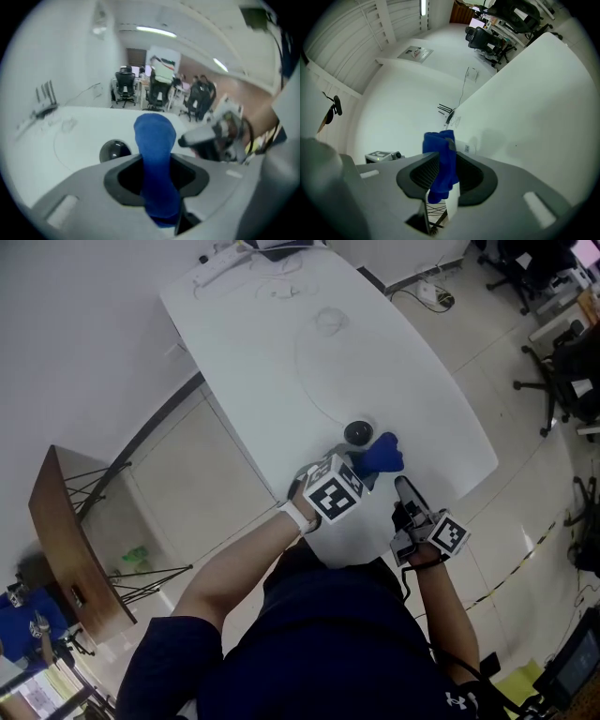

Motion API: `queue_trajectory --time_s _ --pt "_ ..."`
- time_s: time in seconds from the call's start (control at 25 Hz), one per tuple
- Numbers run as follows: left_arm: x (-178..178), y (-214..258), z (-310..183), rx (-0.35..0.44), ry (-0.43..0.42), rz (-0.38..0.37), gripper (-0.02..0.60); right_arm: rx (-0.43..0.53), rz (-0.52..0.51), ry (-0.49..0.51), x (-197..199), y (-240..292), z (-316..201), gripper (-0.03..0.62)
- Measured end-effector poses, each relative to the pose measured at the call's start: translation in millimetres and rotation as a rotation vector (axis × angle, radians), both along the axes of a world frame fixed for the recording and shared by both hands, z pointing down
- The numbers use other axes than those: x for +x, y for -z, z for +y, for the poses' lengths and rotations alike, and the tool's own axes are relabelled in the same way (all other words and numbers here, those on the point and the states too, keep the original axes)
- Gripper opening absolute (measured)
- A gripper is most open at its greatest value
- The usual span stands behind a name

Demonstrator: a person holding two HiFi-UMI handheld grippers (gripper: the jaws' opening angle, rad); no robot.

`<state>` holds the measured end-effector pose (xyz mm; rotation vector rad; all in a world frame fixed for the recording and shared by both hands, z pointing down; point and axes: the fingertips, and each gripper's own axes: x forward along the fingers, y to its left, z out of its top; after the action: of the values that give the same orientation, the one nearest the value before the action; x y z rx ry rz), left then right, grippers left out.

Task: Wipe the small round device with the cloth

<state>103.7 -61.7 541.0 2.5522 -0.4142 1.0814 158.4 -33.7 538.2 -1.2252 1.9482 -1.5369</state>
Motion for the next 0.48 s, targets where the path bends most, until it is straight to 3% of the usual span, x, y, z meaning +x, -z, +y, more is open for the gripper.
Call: queue_trajectory --time_s 0.08,0.16,0.32,0.48 --pt "-4.3 29.1 -10.0 -0.17 0.14 0.161 0.146 -0.001 0.001 0.002 -2.0 -0.4 -0.2 0.114" --pt "-11.4 48.6 -24.2 -0.297 0.227 0.286 0.144 0.001 -0.004 0.007 -5.8 -0.1 -1.7 0.113" --pt "-24.4 59.6 -48.6 -0.539 0.221 0.44 0.146 0.018 -0.014 0.027 -14.1 4.4 -6.4 0.112" --pt "-46.1 51.0 -88.1 -0.672 0.236 0.492 0.146 0.004 -0.015 0.025 -13.8 2.0 -3.3 0.112"
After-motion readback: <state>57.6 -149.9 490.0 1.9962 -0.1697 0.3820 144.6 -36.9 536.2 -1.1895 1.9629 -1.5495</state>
